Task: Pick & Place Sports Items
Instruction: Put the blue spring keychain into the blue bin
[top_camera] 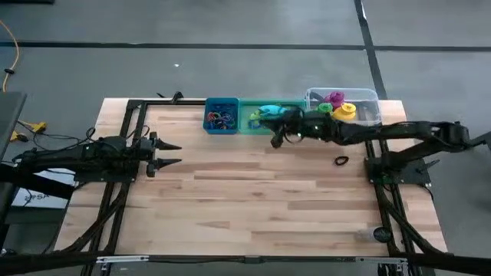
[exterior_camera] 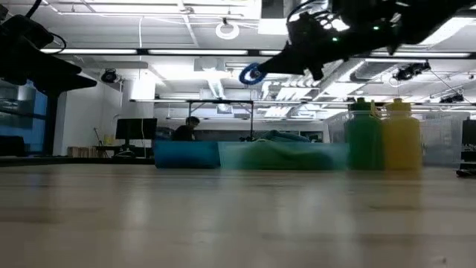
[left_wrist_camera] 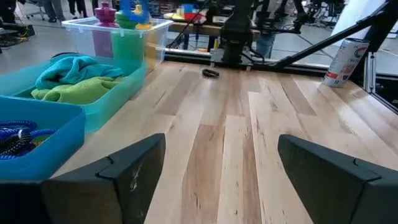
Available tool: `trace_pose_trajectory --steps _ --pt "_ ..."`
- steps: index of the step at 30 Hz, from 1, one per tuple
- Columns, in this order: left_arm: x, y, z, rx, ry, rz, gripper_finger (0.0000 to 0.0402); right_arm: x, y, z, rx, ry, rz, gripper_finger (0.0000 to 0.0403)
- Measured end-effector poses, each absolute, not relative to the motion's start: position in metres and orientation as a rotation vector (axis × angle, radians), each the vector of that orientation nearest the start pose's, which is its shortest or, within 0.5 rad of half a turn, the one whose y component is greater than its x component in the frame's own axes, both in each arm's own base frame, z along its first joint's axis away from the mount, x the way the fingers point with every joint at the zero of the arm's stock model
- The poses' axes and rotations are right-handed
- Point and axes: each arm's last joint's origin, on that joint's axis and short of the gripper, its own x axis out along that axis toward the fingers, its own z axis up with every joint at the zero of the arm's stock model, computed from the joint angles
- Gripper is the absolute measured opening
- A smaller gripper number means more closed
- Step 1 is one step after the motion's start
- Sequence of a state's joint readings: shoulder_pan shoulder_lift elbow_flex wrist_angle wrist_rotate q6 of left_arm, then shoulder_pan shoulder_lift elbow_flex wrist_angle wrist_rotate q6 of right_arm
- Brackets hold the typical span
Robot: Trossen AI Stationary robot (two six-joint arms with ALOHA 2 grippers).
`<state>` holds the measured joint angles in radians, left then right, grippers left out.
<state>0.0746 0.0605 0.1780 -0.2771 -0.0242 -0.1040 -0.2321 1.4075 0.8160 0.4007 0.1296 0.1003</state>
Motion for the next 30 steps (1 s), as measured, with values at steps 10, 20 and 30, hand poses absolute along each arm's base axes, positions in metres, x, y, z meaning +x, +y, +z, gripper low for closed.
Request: trace_pose_trajectory --steps 10,20,30 --pt "0.088 0.007 0.192 -0.108 0.155 0.107 0.0254 0.333 -0.122 0.278 0.07 0.162 -0.417 0.0002" --pt "0.088 0.007 0.192 -0.108 0.154 0.107 0.0254 0.369 -0.161 0.287 0.042 0.122 -0.409 0.0001" --pt "0.088 0.007 0.192 -0.108 0.154 0.107 0.0254 0.384 -0.2 0.263 0.021 0.161 -0.333 0.0001"
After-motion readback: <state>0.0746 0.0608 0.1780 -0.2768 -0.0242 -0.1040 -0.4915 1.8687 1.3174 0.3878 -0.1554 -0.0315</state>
